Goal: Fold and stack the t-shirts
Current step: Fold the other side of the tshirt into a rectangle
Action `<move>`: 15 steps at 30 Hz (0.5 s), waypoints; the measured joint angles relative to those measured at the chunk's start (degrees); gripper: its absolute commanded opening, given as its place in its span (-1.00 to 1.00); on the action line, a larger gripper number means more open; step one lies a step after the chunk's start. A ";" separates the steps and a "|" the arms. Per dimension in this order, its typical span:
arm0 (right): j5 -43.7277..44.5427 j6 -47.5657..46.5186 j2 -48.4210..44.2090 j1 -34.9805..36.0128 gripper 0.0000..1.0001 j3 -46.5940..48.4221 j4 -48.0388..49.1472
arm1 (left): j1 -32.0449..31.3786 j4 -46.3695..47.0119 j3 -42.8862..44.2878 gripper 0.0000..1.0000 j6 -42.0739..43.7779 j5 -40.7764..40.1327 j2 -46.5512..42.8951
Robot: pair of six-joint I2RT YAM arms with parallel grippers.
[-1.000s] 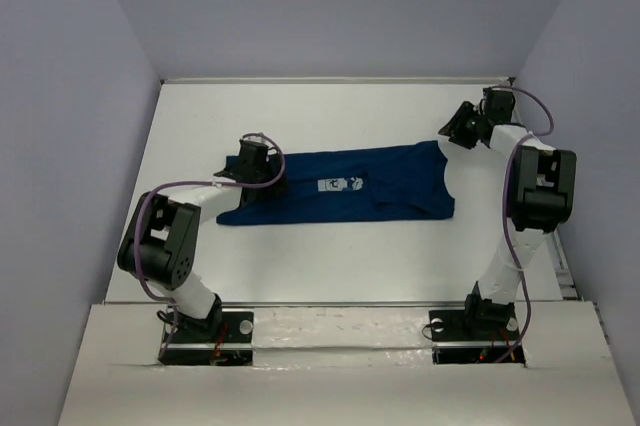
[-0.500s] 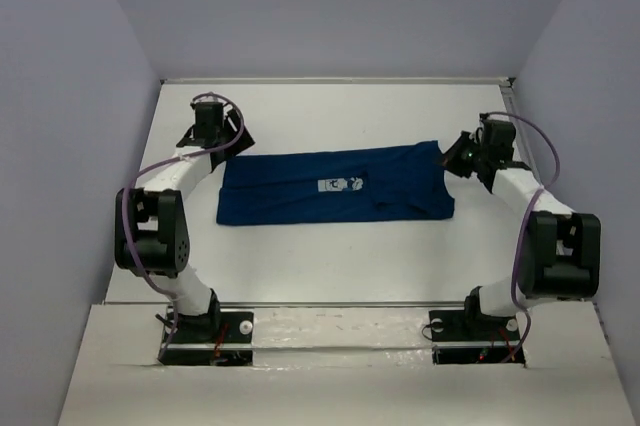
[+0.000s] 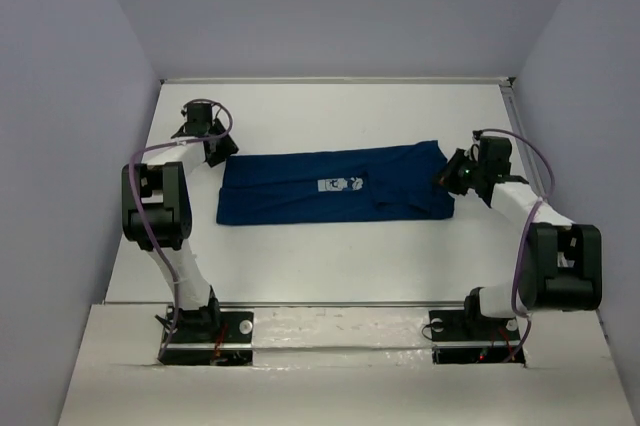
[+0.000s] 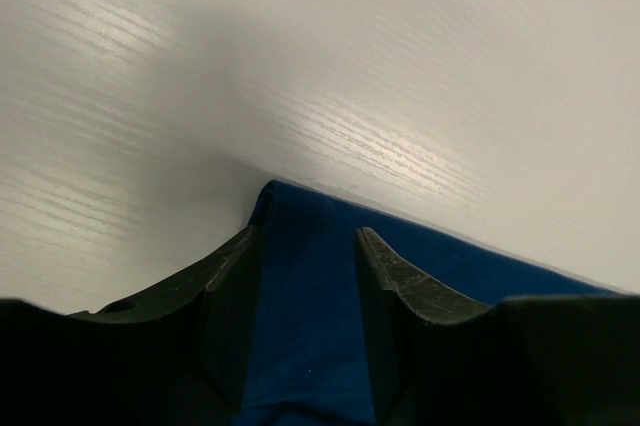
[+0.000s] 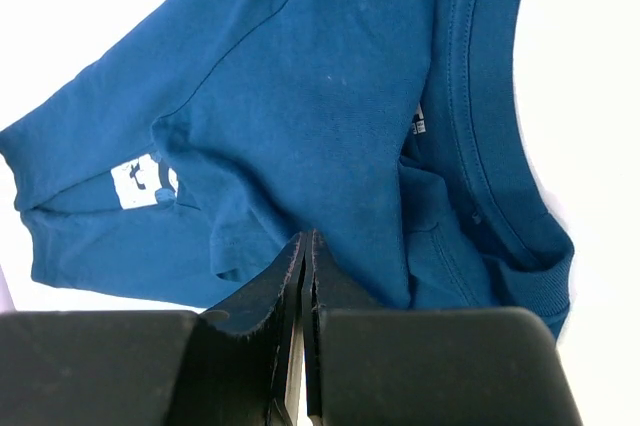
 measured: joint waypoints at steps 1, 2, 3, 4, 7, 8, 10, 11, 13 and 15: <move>-0.09 0.00 0.02 0.00 -0.85 0.00 -0.02 | 0.02 -0.37 0.44 -0.18 0.02 -0.02 0.24; -0.15 0.00 0.07 0.00 -0.85 -0.02 -0.04 | 0.13 -0.44 0.98 -0.22 0.04 -0.04 0.59; -0.26 0.00 0.04 0.00 -0.84 -0.07 -0.04 | 0.26 -0.44 1.40 -0.22 0.07 -0.17 0.85; -0.33 0.00 0.07 0.07 -0.84 -0.07 -0.02 | 0.33 -0.46 1.62 -0.22 0.09 -0.26 0.98; -0.39 0.00 0.07 0.39 -0.83 -0.07 -0.02 | 0.52 -0.74 1.79 -0.23 0.28 -0.48 1.05; -0.52 0.02 0.11 0.42 -0.83 -0.07 -0.02 | 0.61 -0.81 1.90 -0.24 0.35 -0.48 1.20; -0.57 0.02 0.20 0.50 -0.83 -0.07 -0.02 | 0.61 -0.90 2.25 -0.24 0.44 -0.42 1.68; -0.57 0.02 0.24 0.63 -0.83 -0.07 -0.02 | 0.61 -0.87 2.32 -0.25 0.46 -0.44 1.95; -0.57 0.02 0.33 0.66 -0.83 -0.07 -0.02 | 0.63 -0.94 2.34 -0.29 0.52 -0.42 2.54; -0.57 0.02 0.48 0.70 -0.82 -0.07 -0.04 | 0.63 -0.96 2.34 -0.32 0.55 -0.37 2.69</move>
